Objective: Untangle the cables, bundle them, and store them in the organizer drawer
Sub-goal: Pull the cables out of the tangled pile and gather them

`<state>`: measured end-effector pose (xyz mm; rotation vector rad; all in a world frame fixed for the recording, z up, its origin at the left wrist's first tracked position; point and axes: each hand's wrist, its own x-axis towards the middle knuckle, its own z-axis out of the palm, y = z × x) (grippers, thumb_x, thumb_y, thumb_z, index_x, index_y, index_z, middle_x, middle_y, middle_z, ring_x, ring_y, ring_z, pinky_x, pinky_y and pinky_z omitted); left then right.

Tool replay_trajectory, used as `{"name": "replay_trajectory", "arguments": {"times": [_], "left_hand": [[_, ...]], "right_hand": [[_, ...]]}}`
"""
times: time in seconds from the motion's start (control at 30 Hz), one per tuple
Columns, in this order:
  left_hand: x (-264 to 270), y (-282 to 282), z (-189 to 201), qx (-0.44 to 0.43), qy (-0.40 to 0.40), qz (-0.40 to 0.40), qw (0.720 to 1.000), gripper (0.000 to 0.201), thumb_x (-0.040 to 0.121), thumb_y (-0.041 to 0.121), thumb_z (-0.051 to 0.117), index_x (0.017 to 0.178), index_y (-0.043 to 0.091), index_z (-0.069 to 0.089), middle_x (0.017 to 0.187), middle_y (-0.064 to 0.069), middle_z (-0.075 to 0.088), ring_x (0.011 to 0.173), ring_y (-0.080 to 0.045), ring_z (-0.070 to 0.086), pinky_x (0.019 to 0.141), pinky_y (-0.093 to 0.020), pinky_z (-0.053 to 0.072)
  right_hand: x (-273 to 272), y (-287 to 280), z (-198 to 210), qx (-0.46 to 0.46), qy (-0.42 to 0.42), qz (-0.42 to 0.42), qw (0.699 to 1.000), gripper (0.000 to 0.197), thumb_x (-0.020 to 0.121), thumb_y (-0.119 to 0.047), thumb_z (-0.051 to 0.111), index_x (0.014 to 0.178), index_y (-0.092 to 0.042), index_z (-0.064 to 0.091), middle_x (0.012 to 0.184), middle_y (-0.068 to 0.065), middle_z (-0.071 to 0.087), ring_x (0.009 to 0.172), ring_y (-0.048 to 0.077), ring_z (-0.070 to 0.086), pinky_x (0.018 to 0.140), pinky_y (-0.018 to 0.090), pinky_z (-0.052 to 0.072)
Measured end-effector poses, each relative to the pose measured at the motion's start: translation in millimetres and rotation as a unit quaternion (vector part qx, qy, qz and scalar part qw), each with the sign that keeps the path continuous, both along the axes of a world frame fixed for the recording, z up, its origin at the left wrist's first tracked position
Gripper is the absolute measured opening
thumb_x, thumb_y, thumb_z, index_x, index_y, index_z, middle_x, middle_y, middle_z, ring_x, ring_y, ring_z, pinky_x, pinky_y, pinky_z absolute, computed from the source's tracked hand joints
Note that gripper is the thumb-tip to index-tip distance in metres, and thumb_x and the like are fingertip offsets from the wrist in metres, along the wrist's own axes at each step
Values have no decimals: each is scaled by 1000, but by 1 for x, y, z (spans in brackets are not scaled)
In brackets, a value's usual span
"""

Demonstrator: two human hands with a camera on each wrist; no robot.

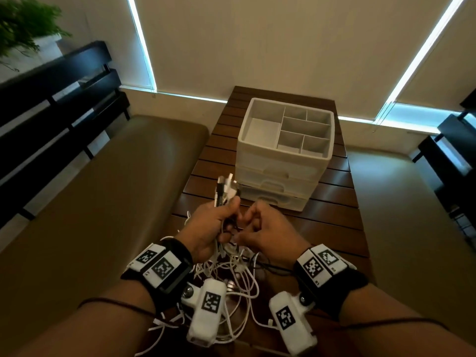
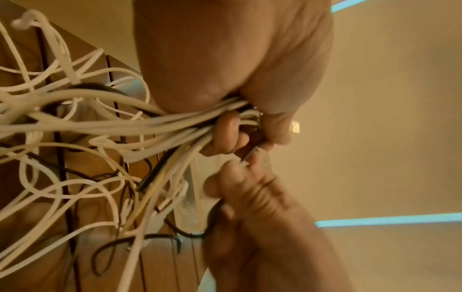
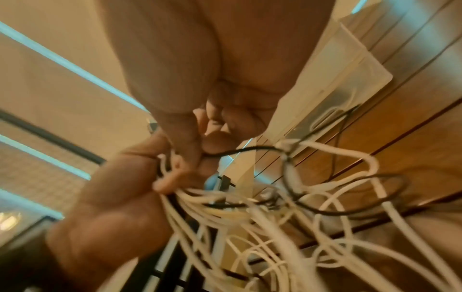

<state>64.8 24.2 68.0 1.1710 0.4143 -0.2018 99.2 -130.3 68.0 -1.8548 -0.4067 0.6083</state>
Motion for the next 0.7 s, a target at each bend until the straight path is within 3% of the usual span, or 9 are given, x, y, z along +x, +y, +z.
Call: {"name": "replay_trajectory", "arguments": {"times": [0.1, 0.17, 0.27, 0.33, 0.4, 0.47, 0.57, 0.63, 0.7], "left_hand": [[4, 9, 9, -53, 3, 43, 998, 25, 91, 35, 60, 83, 13, 53, 62, -1, 50, 42, -7, 38, 33, -16, 28], [4, 12, 16, -33, 1, 69, 997, 25, 86, 37, 65, 85, 14, 54, 59, 2, 45, 42, -7, 35, 36, -18, 28], [2, 16, 30, 47, -11, 93, 995, 15, 82, 25, 72, 76, 16, 61, 47, 7, 49, 40, -8, 39, 43, -23, 30], [2, 23, 40, 28, -23, 99, 994, 17, 78, 26, 74, 67, 21, 62, 46, 8, 46, 49, -13, 47, 53, -29, 39], [-2, 36, 52, -18, -46, 68, 996, 22, 78, 31, 72, 64, 21, 58, 50, 4, 39, 51, -14, 48, 61, -35, 47], [-8, 47, 68, -17, -74, -27, 997, 27, 87, 30, 64, 67, 19, 51, 50, 3, 30, 41, -11, 38, 52, -29, 48], [-18, 49, 97, 126, -67, -147, 979, 21, 89, 23, 61, 69, 19, 55, 48, 4, 32, 37, -8, 30, 38, -22, 33], [-18, 42, 105, 267, -44, -142, 952, 13, 83, 25, 68, 77, 16, 60, 46, 7, 41, 38, -7, 35, 40, -21, 32], [-14, 33, 103, 351, -42, -85, 931, 14, 84, 28, 70, 82, 16, 63, 47, 7, 45, 41, -7, 38, 42, -21, 33]], "right_hand": [[5, -11, -7, -56, -33, 82, 994, 14, 82, -21, 73, 84, -23, 59, 69, -2, 65, 59, 9, 57, 59, 28, 47], [14, -18, -9, -89, -68, 119, 987, 12, 84, -21, 72, 81, -25, 61, 73, -6, 65, 65, 5, 59, 66, 28, 49], [33, -29, -11, -118, -94, 113, 982, 20, 83, -16, 72, 75, -29, 59, 71, -8, 62, 67, 6, 56, 69, 29, 48], [45, -38, -16, -142, -106, 107, 978, 22, 84, -14, 71, 74, -29, 58, 70, -9, 59, 66, 6, 53, 67, 29, 46], [54, -49, -20, -162, -106, 96, 976, 24, 84, -12, 69, 73, -29, 57, 68, -10, 59, 63, 5, 53, 65, 32, 47], [59, -57, -23, -184, -105, 76, 974, 23, 86, -12, 67, 73, -27, 57, 60, -13, 59, 55, -2, 53, 62, 30, 46], [64, -57, -21, -279, -161, 82, 943, 14, 87, -17, 66, 79, -23, 57, 71, -11, 64, 69, 8, 60, 71, 33, 50], [64, -52, -13, -363, -211, 104, 902, 5, 88, -24, 64, 87, -22, 60, 90, -2, 66, 89, 19, 61, 83, 38, 50], [63, -46, -3, -410, -243, 94, 874, 6, 86, -31, 64, 87, -25, 62, 94, -5, 65, 102, 17, 54, 94, 44, 41]]}}
